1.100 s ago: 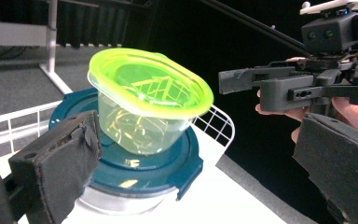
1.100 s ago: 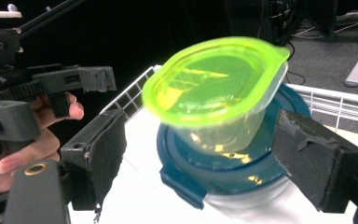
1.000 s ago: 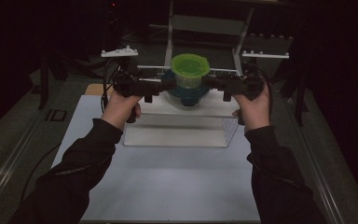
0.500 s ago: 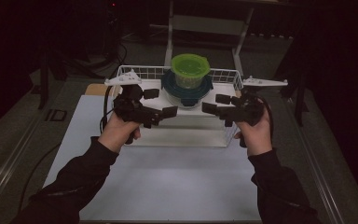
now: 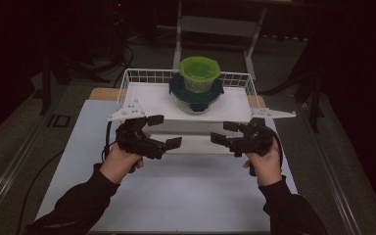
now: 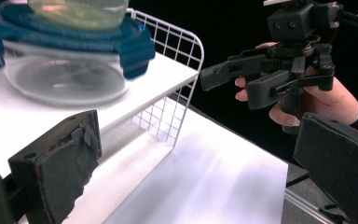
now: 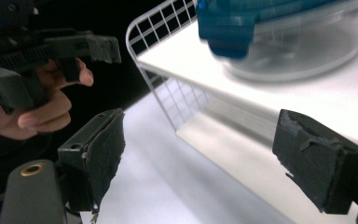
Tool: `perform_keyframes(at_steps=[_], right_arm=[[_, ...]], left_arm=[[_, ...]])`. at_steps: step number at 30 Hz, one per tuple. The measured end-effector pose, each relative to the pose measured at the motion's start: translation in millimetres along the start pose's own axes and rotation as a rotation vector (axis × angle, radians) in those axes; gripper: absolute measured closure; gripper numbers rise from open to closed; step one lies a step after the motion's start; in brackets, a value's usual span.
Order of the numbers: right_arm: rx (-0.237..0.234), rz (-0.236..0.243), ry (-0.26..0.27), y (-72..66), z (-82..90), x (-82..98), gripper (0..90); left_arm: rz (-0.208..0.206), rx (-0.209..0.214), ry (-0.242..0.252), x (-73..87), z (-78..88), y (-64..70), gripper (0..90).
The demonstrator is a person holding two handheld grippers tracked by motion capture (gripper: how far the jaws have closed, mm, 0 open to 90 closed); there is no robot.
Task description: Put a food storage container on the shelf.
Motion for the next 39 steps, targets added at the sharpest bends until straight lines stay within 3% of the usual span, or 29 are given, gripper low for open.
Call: perform_keyframes(at_steps=[13,20,39], right_arm=[[-0.02,-0.028,-0.008,3.6,-15.3,46.2,16.3],[-0.016,-0.054,-0.049,6.0,-25.0,77.6,16.4],[0.041,-0.089,-0.082,22.9,-22.1,138.6,16.6]], left_arm=[[-0.013,0.009,-0.048,53.7,-9.4,11.7,0.1],[0.003,0.021,-0.085,86.3,-16.4,15.1,0.1],[0.018,-0.011,-0.141,158.8,-14.5,11.1,0.1]])
Point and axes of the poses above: each handheld gripper's, and its own axes: z roughly backward along the jaws, x roughly out of its underside, y roughly to its right, the point moved 10 cm from there along -z, roughly forward along the jaws, and after that the axes turned 8 degrees about -y, right-handed, at the moved point
